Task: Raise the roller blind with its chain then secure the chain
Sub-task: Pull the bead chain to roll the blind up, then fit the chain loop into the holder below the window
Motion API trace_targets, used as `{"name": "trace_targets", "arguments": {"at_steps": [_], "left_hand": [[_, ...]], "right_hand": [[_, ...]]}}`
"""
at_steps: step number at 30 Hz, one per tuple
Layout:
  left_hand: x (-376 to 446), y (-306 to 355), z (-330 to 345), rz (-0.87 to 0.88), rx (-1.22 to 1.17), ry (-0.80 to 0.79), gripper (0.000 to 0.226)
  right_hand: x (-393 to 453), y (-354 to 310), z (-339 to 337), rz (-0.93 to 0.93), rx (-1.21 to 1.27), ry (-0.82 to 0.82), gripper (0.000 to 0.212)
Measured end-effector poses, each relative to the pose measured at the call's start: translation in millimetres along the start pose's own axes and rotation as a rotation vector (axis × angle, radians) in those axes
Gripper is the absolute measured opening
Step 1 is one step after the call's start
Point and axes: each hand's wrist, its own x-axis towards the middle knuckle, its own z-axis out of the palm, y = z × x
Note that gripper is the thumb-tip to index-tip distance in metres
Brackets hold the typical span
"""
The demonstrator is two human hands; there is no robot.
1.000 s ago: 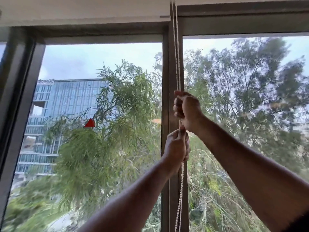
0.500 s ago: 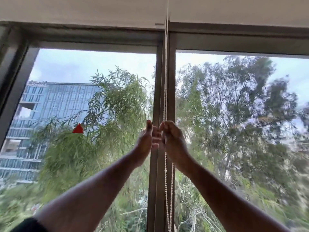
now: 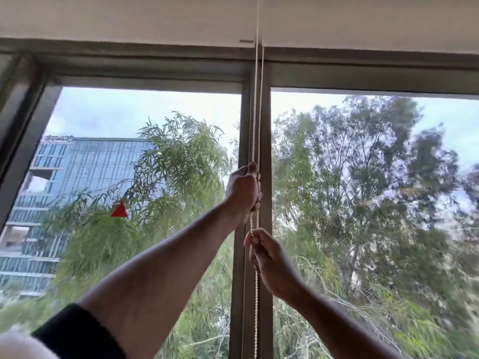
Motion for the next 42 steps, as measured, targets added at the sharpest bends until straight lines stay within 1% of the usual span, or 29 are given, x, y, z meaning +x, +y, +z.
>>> {"name": "trace_targets", "arguments": {"at_steps": [2, 4, 7, 10, 12, 14, 15, 19, 22, 24, 27, 29, 33, 37, 40, 42], "left_hand": [[-3.5, -4.2, -4.8, 0.011, 0.002, -0.012, 0.041], [-6.2, -5.7, -8.9, 0.003, -0.034, -0.031, 0.042], [-11.1, -8.1, -12.7, 0.017, -0.084, -0.035, 0.044], [-19.6, -20.8, -18.2, 0.045, -0.051, 0.010, 0.044], [-30.7, -36.9, -24.9, 0.030, -0.025, 0.022, 0.044], [-45.5, -56.5, -35.5, -0.012, -0.052, 0.024, 0.045], [-55.3, -67.6, -41.9, -0.036, -0.070, 0.024, 0.044], [-97.1, -108.4, -67.5, -0.126, -0.081, 0.046, 0.043], [-128.8, -136.4, -86.0, -0.152, -0.072, 0.053, 0.044], [-147.7, -154.0, -96.7, -0.183, -0.069, 0.061, 0.045], [-173.4, -181.2, -109.7, -0.226, -0.041, 0.054, 0.050], [-188.1, -197.8, -118.1, -0.263, -0.017, 0.047, 0.049], [-216.3, -231.5, -135.3, -0.344, 0.030, 0.026, 0.044], [-240.4, -271.2, -149.9, -0.437, 0.027, 0.004, 0.046], [-256.9, -299.7, -161.7, -0.500, 0.041, -0.041, 0.052], [-268.0, -317.3, -170.2, -0.500, 0.077, -0.083, 0.054]], "right_hand": [[-0.5, 2.9, -0.9, 0.111, 0.134, -0.021, 0.034], [-1.0, 4.4, 1.0, 0.177, 0.210, -0.036, 0.034], [-5.7, 4.0, 11.2, 0.205, 0.252, -0.055, 0.031], [-16.6, 1.1, 24.2, 0.230, 0.321, -0.073, 0.030], [-27.3, -1.2, 32.3, 0.235, 0.368, -0.072, 0.037], [-40.7, 0.1, 41.9, 0.246, 0.405, -0.070, 0.049], [-49.7, 1.7, 47.6, 0.255, 0.416, -0.072, 0.050], [-88.1, 18.8, 69.4, 0.326, 0.470, -0.116, 0.038], [-123.8, 35.0, 86.2, 0.363, 0.473, -0.162, 0.026], [-148.9, 44.5, 97.8, 0.407, 0.475, -0.184, 0.023], [-187.1, 57.0, 113.4, 0.494, 0.454, -0.204, 0.031], [-209.3, 63.9, 121.9, 0.560, 0.446, -0.204, 0.037], [-250.4, 74.0, 137.2, 0.692, 0.412, -0.224, 0.034], [-288.2, 87.1, 152.8, 0.793, 0.403, -0.245, 0.038], [-312.4, 97.1, 163.1, 0.838, 0.318, -0.268, 0.041], [-328.1, 103.5, 170.3, 0.840, 0.210, -0.281, 0.046]]}}
